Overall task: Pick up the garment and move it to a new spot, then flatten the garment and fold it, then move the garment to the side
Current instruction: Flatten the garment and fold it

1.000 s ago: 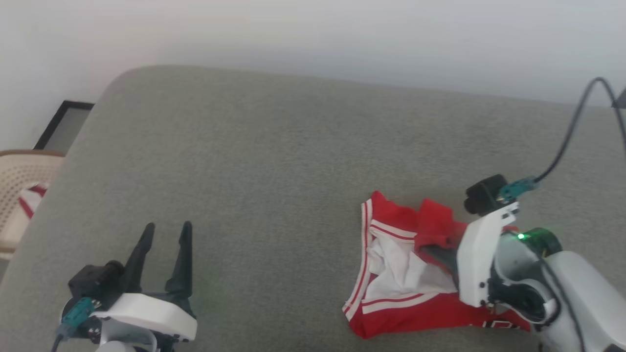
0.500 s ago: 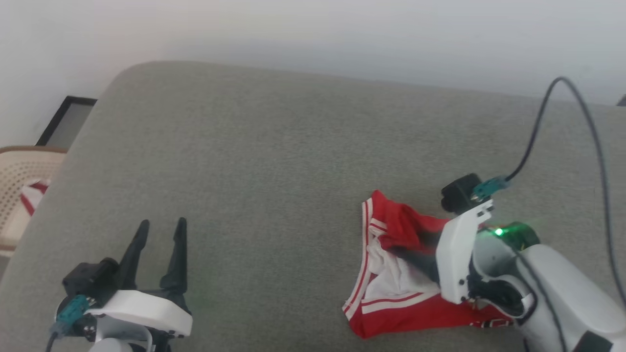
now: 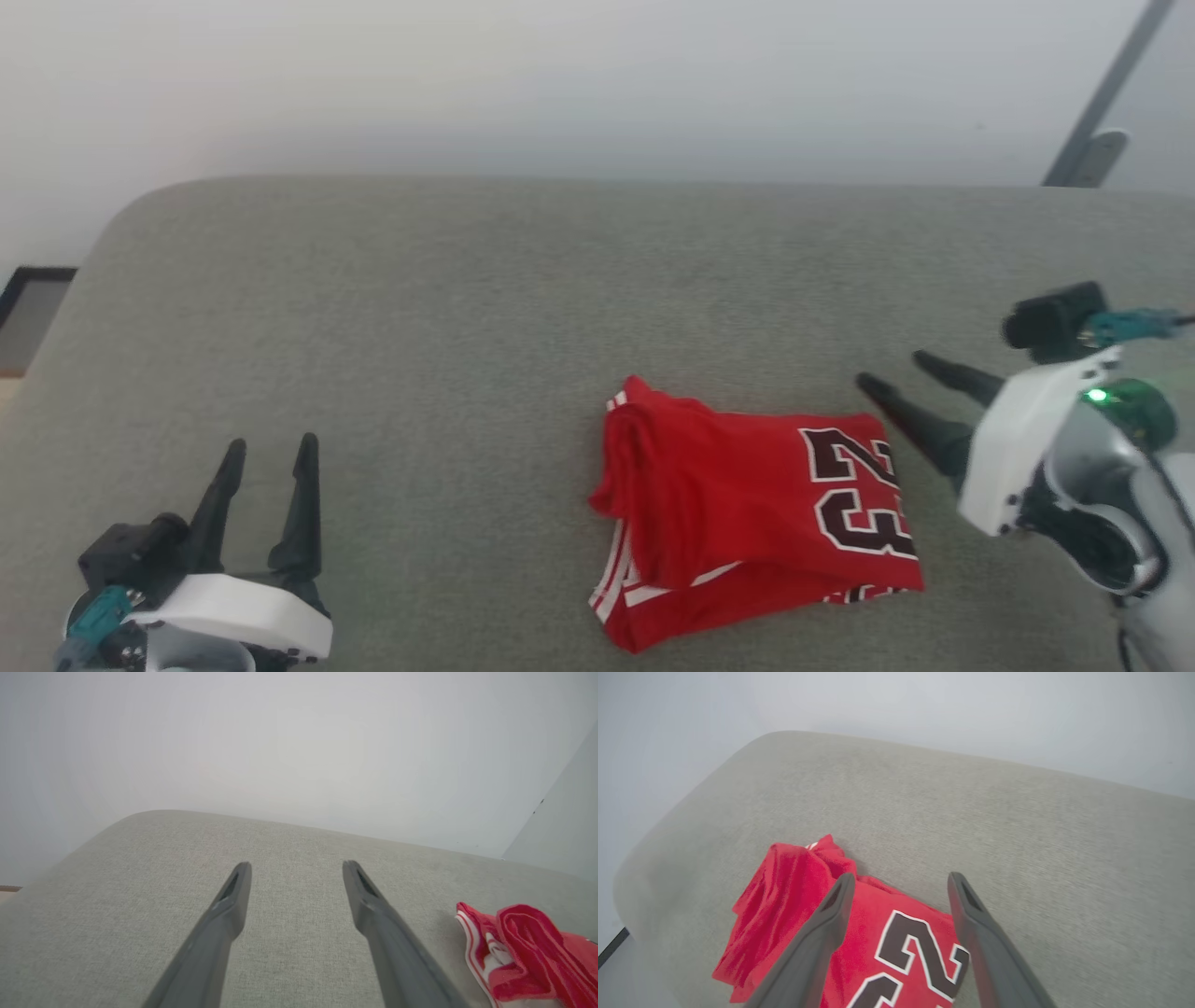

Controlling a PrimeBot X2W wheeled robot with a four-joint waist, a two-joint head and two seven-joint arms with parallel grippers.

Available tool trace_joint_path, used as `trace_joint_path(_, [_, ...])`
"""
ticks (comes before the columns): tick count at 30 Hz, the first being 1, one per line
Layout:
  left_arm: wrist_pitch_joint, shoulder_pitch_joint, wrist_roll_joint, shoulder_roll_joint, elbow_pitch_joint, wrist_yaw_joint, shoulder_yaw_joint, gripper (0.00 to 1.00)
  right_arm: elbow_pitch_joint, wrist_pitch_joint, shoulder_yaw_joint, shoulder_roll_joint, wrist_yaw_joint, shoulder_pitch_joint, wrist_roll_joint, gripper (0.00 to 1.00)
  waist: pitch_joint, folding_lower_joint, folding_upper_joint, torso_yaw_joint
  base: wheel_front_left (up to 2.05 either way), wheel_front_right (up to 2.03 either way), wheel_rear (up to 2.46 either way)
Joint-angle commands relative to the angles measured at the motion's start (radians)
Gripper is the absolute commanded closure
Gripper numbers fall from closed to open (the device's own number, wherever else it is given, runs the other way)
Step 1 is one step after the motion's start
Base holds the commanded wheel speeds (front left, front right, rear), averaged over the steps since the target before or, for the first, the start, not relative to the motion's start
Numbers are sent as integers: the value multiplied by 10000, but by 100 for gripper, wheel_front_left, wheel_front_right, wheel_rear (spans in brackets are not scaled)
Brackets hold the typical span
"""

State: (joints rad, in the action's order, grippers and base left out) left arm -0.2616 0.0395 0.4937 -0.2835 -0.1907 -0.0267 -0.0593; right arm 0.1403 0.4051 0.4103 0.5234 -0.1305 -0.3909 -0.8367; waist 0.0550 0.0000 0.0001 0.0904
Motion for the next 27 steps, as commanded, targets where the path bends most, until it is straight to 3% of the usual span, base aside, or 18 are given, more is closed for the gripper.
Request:
trace_joint_path(1, [-42,-183,8,-64,41,-26,72,0,16,-246,-215,50,-2,215,96,0,-118,0,-1,-282,0,0,0])
trace_joint_path(19, [-43,-1058,205,-337,206,-29,860,0,933,-4520,-2552,115,-3,2020,1955,0,-589,0,-1,-1556,0,0,0])
trace_joint_path(27, [-43,-1358,207,-199,173,-116,1157,0,1427,-5277,-2994,-162,0,2574,2015,0,-651,0,-1,-1668,0,0,0])
